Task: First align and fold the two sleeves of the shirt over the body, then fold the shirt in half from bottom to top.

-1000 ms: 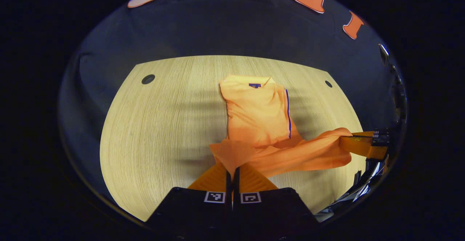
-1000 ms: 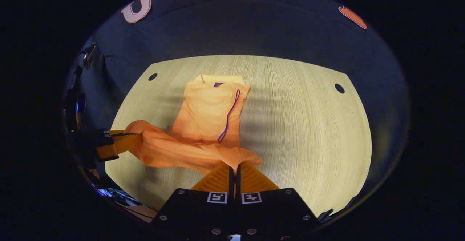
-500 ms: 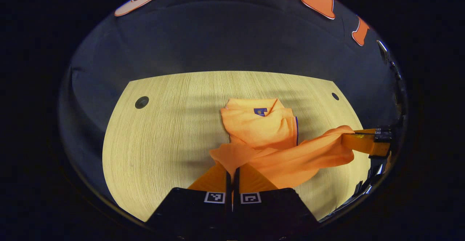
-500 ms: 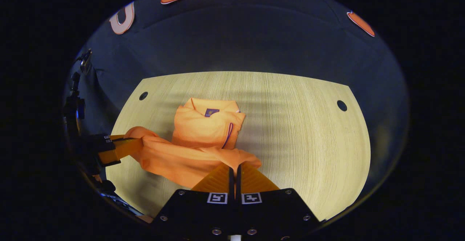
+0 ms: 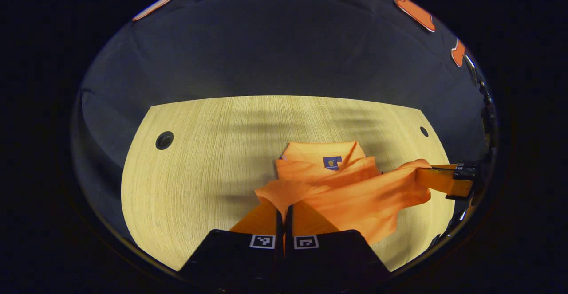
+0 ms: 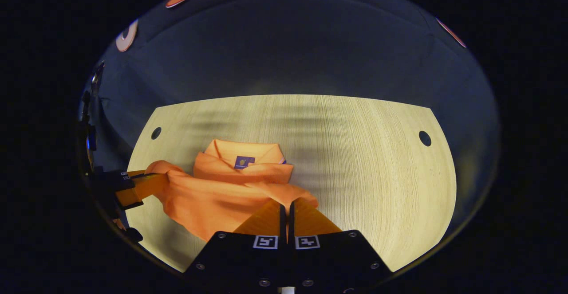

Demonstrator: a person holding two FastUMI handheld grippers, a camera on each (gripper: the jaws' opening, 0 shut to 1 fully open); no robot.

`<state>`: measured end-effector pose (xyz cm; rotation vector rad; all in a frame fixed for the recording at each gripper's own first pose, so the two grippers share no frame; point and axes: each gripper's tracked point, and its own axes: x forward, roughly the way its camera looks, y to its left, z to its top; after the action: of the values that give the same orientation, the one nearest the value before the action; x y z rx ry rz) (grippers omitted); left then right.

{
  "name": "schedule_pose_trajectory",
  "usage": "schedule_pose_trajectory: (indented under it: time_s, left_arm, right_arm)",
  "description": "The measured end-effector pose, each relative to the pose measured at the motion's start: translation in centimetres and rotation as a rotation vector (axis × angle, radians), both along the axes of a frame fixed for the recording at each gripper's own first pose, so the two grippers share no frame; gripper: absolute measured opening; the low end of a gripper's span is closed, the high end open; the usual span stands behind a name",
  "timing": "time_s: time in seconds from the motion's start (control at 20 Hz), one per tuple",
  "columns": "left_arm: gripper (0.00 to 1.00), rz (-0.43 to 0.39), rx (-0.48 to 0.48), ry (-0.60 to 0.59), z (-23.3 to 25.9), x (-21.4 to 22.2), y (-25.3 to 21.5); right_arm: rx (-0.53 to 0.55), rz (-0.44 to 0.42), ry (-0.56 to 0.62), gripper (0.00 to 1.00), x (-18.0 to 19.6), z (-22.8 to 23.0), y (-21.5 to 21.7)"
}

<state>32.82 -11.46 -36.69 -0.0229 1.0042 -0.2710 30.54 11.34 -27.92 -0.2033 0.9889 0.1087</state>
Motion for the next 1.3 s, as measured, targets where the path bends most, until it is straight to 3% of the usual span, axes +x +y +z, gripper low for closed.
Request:
schedule_pose_trajectory:
  time_s: [0.35, 0.5, 0.55, 0.6, 0.65, 0.7, 0.75, 0.8, 1.3]
  left_arm:
    - [0.02, 0.037, 0.061, 0.035, -3.1, 1.4, 0.1]
    - [0.10, 0.053, 0.079, 0.033, -3.9, 1.8, 0.7]
    - [0.17, 0.059, 0.091, 0.030, -3.7, 1.8, 1.1]
    - [0.38, 0.058, 0.090, 0.031, -4.1, 2.0, 1.3]
    - [0.59, 0.057, 0.087, 0.031, -4.4, 2.1, 1.3]
    - [0.79, 0.062, 0.092, 0.030, -4.3, 1.9, 1.6]
    - [1.00, 0.070, 0.100, 0.027, -4.0, 1.9, 2.0]
    - [1.00, 0.079, 0.102, 0.019, -3.7, 2.0, 2.2]
    - [1.00, 0.125, 0.059, -0.111, 2.9, 1.3, 2.5]
  right_arm:
    - [0.007, -0.024, 0.016, 0.02, 2.1, -2.8, -0.1]
    - [-0.007, -0.037, -0.014, 0.20, 2.8, -2.7, -0.8]
    - [-0.009, -0.042, -0.009, 0.27, 2.7, -2.8, -0.8]
    - [-0.018, -0.048, -0.003, 0.42, 2.6, -3.0, -1.1]
    - [-0.026, -0.051, -0.003, 0.51, 2.6, -2.9, -1.4]
    - [-0.030, -0.053, -0.007, 0.74, 2.5, -2.8, -1.4]
    - [-0.029, -0.054, -0.010, 0.79, 2.3, -2.9, -1.4]
    - [-0.027, -0.057, -0.014, 1.00, 2.2, -2.7, -1.4]
    - [-0.022, -0.007, -0.109, 1.00, 0.2, 2.3, -0.8]
